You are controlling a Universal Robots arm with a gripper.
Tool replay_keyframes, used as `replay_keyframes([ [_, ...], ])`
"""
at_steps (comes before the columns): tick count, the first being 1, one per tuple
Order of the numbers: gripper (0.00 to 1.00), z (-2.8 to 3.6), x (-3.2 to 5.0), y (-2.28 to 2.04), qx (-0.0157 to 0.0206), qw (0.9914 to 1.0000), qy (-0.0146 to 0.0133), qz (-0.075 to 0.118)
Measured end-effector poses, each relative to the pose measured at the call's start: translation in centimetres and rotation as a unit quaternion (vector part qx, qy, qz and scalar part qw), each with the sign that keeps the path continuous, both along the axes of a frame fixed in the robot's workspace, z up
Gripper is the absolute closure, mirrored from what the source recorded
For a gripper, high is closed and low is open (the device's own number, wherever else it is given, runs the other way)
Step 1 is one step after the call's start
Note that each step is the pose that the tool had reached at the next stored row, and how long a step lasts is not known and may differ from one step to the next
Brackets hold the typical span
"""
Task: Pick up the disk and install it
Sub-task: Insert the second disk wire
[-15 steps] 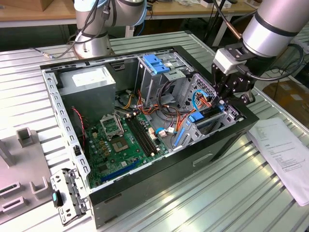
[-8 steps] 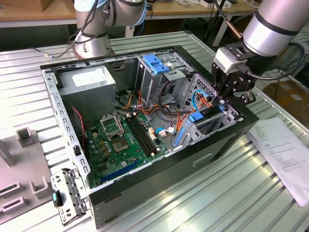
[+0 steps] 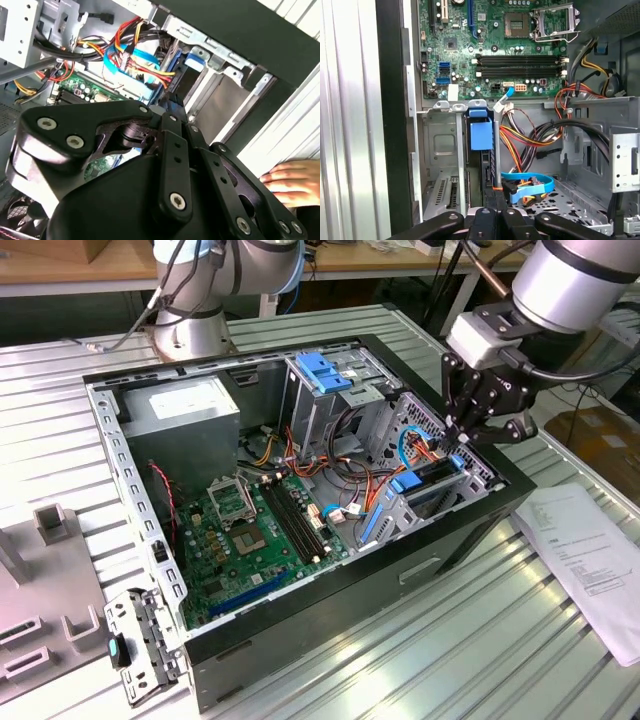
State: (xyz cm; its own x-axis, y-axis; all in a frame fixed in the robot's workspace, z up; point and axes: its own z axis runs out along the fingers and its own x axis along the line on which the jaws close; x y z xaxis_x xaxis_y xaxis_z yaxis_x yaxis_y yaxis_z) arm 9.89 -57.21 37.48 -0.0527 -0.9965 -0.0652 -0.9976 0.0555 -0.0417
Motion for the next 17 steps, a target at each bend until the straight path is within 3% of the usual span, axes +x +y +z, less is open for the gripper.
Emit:
replay_keyframes([
  [3, 0.89, 0.22, -0.12, 0.44, -0.0002, 1.0, 0.0007, 0.0],
  [5, 0.89, 0.23, -0.12, 1.61, -0.0022, 1.0, 0.0014, 0.0],
  [6, 0.89, 0.21, -0.12, 1.91, -0.0023, 1.0, 0.0015, 0.0],
  [9, 0.89, 0.21, -0.12, 2.23, -0.0067, 0.99998, 0.0015, 0.0],
  [11, 0.83, 0.19, -0.12, 2.32, -0.0123, 0.99992, 0.0015, 0.0],
  [12, 0.76, 0.16, -0.12, 2.46, -0.0257, 0.99967, 0.0016, 0.0],
  [13, 0.76, 0.13, -0.12, 2.64, -0.0381, 0.99927, 0.0016, 0.0],
  [15, 0.69, 0.06, -0.12, 2.94, -0.0404, 0.99918, 0.0015, 0.0],
  [17, 0.69, -0.04, -0.12, 3.33, -0.0405, 0.99918, 0.0015, 0.0],
])
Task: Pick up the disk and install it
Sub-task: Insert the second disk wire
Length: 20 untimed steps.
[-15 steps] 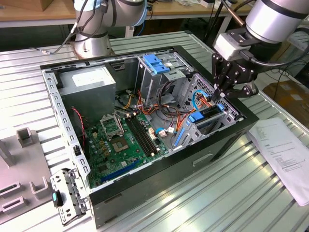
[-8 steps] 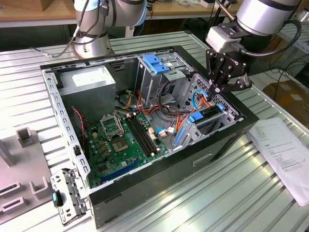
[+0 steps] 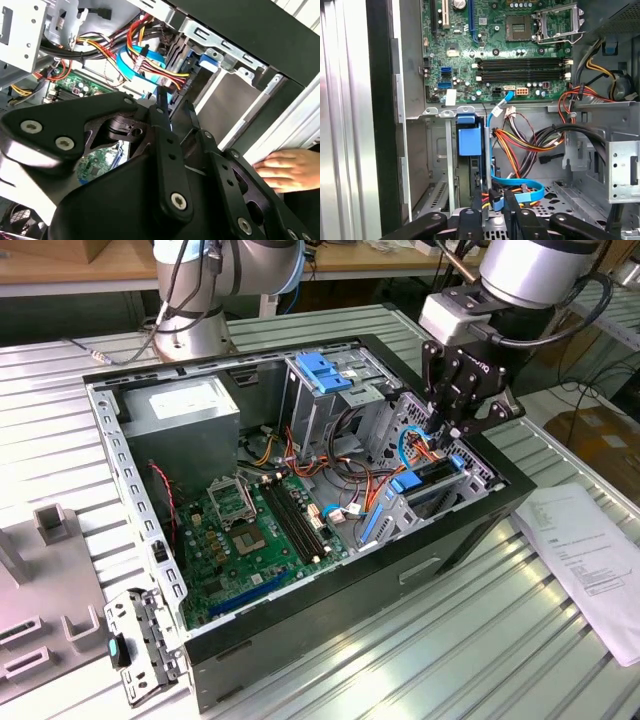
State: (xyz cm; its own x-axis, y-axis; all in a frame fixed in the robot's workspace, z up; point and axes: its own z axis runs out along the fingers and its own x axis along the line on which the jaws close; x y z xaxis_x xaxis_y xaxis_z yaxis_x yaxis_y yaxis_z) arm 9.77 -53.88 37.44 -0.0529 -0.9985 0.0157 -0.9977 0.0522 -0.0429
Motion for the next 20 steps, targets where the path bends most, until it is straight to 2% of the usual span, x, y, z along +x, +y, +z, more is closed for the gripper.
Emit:
replay_keyframes([
  [2, 0.69, -0.21, 0.0, 0.24, -0.0007, 1.0, 0.0, 0.0],
  [3, 0.69, -0.57, 0.0, 0.55, -0.0019, 1.0, 0.0, 0.0],
  [4, 0.69, -0.89, 0.0, 0.86, -0.0046, 0.99999, 0.0, 0.0],
  [6, 0.69, -1.34, 0.02, 1.2, -0.0103, 0.99995, 0.0, 0.0],
  [7, 0.7, -1.48, 0.03, 1.2, -0.0107, 0.99994, 0.0, 0.0],
  [8, 0.84, -1.61, 0.03, 1.21, -0.0116, 0.99993, 0.0, 0.0],
  [11, 0.84, -1.66, 0.03, 1.2, -0.0117, 0.99993, 0.0, 0.0],
  [12, 0.84, -1.71, 0.03, 1.06, -0.0116, 0.99993, 0.0, 0.0],
  [13, 0.84, -1.74, -0.1, 0.82, -0.0104, 0.99995, -0.001, 0.0],
  [15, 0.84, -1.81, -0.52, 0.78, 0.0001, 1.0, -0.0021, 0.001],
  [17, 0.84, -1.85, -0.66, 0.71, 0.0064, 0.99997, -0.0035, 0.004],
  [19, 0.84, -1.88, -0.72, 0.53, 0.009, 0.99993, -0.0057, 0.005],
  [20, 0.84, -1.91, -0.77, 0.35, 0.0107, 0.99989, -0.0077, 0.006],
])
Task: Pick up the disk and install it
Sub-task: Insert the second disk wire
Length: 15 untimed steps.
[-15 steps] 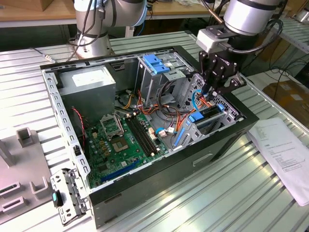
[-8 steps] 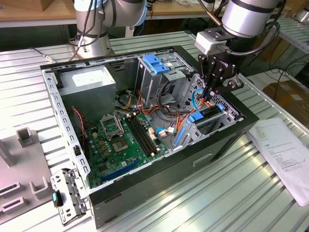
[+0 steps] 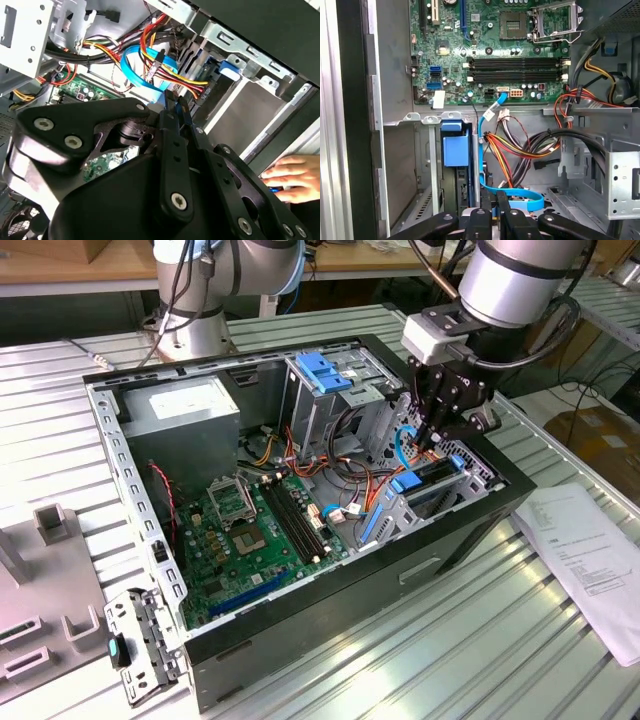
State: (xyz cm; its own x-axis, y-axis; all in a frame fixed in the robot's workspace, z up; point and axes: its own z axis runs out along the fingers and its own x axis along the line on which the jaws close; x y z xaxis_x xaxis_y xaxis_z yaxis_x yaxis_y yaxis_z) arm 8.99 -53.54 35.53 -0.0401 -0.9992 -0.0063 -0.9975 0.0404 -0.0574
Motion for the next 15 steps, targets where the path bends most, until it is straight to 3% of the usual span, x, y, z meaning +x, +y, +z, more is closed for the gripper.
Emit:
replay_keyframes([
  [2, 0.84, -0.04, -0.1, -0.26, 0.0027, 0.99999, -0.0024, 0.001],
  [3, 0.84, -0.14, -0.35, -0.96, 0.0065, 0.99996, -0.0044, 0.004],
  [5, 0.84, -0.25, -0.79, -1.89, 0.0068, 0.99994, -0.0055, 0.007],
  [7, 0.84, -0.27, -0.83, -2.27, 0.007, 0.99991, -0.0083, 0.008],
  [8, 0.84, -0.3, -0.84, -2.32, 0.0073, 0.99982, -0.0127, 0.012],
  [9, 0.84, -0.31, -0.87, -2.32, 0.0074, 0.99971, -0.0142, 0.018],
  [11, 0.84, -0.35, -1.0, -2.39, 0.0078, 0.99967, -0.0146, 0.02],
  [12, 0.84, -0.38, -1.01, -2.73, 0.0088, 0.99966, -0.0146, 0.02],
  [14, 0.84, -0.39, -1.0, -3.03, 0.0136, 0.99961, -0.0147, 0.02],
  [15, 0.84, -0.43, -1.01, -3.27, 0.02, 0.9995, -0.0152, 0.019],
])
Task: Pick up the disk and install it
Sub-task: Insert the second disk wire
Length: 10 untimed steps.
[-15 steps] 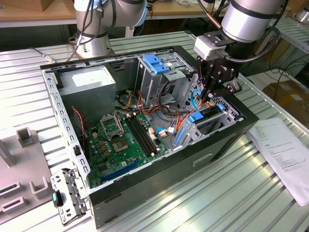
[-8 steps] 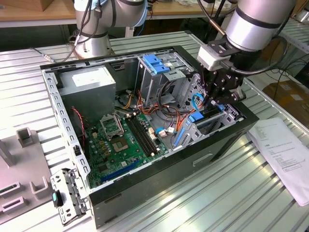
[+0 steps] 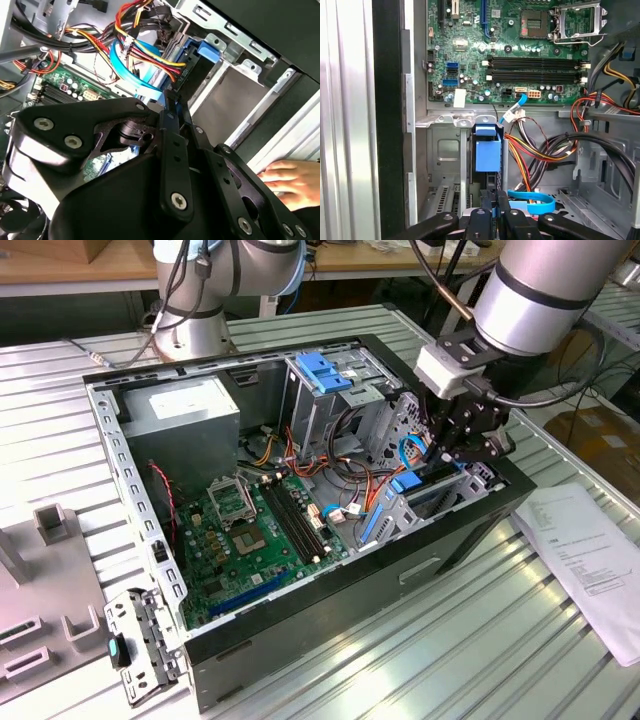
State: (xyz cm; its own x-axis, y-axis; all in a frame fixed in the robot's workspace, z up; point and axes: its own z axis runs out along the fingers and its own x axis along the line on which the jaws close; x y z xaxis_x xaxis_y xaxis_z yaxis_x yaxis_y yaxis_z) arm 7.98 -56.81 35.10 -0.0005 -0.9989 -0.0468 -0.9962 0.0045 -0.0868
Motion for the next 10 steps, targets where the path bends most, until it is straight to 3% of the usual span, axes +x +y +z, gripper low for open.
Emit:
replay_keyframes([
  [1, 0.84, -0.03, 0.0, -0.26, 0.0089, 0.99996, -0.0007, 0.0],
  [4, 0.84, -0.05, -0.02, -0.55, 0.0238, 0.99972, -0.0012, 0.0],
  [6, 0.84, -0.08, -0.02, -0.67, 0.0314, 0.9995, -0.0015, 0.0],
  [10, 0.84, -0.15, -0.02, -1.14, 0.04, 0.9992, -0.0014, 0.0],
])
